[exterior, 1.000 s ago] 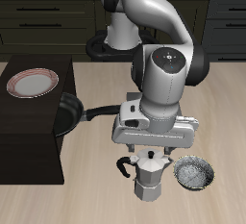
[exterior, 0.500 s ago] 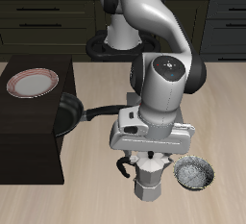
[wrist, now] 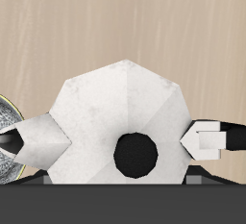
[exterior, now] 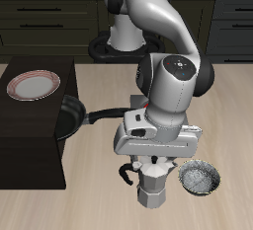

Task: Place the moka pot on the stove

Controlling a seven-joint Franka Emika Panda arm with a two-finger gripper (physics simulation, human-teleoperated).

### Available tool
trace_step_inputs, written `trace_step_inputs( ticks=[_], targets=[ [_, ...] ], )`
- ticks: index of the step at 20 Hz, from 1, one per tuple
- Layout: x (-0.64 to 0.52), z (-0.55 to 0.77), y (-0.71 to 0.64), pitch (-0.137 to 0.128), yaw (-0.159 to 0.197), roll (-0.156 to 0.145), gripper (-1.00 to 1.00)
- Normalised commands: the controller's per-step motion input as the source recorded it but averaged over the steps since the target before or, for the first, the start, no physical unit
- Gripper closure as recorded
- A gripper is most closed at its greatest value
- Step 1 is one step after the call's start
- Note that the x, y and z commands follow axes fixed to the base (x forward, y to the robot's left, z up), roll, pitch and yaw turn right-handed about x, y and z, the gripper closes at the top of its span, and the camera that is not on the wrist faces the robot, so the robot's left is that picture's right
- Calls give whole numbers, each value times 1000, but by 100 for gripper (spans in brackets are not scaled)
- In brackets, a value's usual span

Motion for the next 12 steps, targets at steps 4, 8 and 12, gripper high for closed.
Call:
trace_step_inputs(
  ticks=[4, 8, 12],
  targets=[
    [-29, 130, -39, -24, 6, -4, 100],
    [-115, 196, -41, -38, 16, -17, 100],
    [-342, 383, 0, -47, -11, 5, 100]
  ],
)
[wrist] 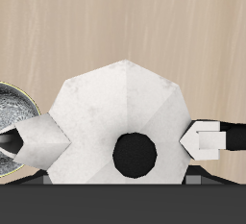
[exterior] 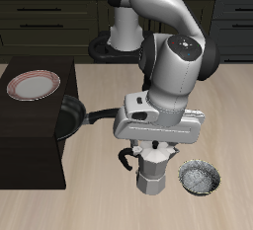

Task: Place the moka pot on the stove

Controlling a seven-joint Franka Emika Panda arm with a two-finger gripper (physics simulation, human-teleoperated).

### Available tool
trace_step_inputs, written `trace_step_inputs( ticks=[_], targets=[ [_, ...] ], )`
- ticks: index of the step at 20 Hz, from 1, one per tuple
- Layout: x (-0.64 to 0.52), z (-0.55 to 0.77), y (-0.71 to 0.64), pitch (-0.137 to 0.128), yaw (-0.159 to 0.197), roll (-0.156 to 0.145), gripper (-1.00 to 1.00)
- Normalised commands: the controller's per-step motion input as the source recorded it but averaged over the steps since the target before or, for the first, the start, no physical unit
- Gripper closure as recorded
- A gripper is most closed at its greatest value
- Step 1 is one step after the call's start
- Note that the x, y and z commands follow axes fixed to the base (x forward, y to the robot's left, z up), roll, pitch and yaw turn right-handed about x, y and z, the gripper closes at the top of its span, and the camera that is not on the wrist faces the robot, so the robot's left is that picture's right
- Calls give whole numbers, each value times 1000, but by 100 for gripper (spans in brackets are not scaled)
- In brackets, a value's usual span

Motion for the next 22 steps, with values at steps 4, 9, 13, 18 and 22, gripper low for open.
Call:
trace_step_inputs(
  ticks=[4, 9, 13, 18, 22],
  targets=[
    [-437, 398, 40, -36, -22, 6, 100],
    [-489, 337, 77, -25, 6, 32, 100],
    [-376, 240, 6, -27, 0, 14, 100],
    [-422, 202, 113, -24, -3, 56, 100],
    [-349, 145, 92, -21, 1, 41, 100]
  ],
)
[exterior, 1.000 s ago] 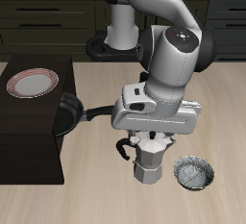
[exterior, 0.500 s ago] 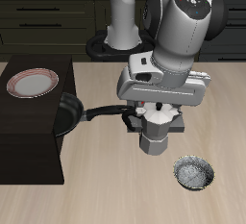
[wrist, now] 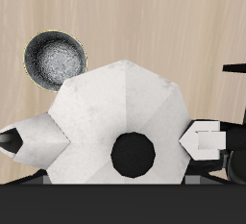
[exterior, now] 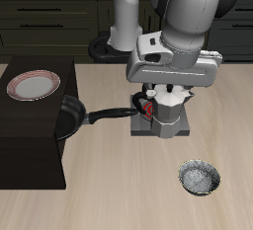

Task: Place the moka pot on the stove

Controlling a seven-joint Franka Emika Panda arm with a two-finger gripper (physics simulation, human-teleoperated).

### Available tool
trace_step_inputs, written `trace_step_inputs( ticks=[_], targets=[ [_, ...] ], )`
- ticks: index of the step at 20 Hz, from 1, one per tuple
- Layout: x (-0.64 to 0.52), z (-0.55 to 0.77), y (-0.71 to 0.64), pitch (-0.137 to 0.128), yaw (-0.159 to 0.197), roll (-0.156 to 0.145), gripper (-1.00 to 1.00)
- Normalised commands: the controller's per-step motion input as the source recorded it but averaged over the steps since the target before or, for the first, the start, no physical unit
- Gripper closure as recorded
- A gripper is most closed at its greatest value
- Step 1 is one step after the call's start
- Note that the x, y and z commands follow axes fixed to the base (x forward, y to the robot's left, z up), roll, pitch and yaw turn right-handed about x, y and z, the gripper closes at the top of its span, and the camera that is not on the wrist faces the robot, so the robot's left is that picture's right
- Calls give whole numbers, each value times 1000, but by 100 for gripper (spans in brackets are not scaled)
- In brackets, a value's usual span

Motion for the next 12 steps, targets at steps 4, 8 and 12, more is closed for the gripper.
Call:
trace_step_inputs(
  ticks=[4, 8, 12],
  targets=[
    [-342, 61, 59, -2, 9, 34, 100],
    [-462, -81, 80, 55, -32, 46, 100],
    [-292, -89, -57, 53, -10, 15, 100]
  ],
)
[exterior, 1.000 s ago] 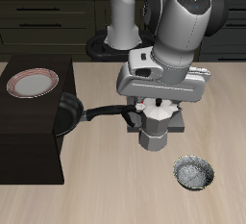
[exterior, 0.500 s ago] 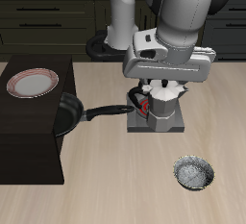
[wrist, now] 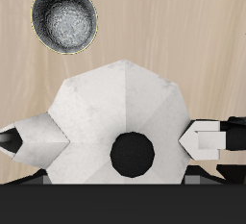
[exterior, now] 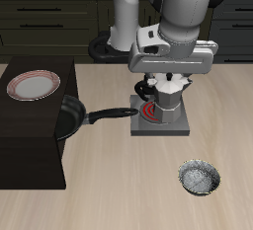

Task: Place the moka pot on the stove

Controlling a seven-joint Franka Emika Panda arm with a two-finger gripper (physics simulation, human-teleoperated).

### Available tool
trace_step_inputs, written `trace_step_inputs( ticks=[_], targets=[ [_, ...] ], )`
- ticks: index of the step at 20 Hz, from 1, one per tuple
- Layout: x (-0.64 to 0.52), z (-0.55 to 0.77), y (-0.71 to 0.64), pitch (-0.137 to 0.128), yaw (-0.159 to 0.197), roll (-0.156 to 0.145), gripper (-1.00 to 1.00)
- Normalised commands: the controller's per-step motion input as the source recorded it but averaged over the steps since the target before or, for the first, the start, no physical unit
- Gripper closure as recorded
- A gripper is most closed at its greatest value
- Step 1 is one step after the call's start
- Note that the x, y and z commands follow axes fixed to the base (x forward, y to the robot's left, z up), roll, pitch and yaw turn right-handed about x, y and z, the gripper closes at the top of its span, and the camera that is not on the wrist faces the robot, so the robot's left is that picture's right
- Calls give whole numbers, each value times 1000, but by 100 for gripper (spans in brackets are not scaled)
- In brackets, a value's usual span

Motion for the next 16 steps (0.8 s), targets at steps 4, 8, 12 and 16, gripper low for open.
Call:
trace_step_inputs(
  ticks=[4, 8, 12, 16],
  targets=[
    [-400, 94, -80, -18, 6, -7, 100],
    [-300, -36, 12, 27, -1, 35, 100],
    [-398, -98, 93, 11, 58, 54, 100],
    [-243, -110, 127, 22, 22, 40, 100]
  ],
)
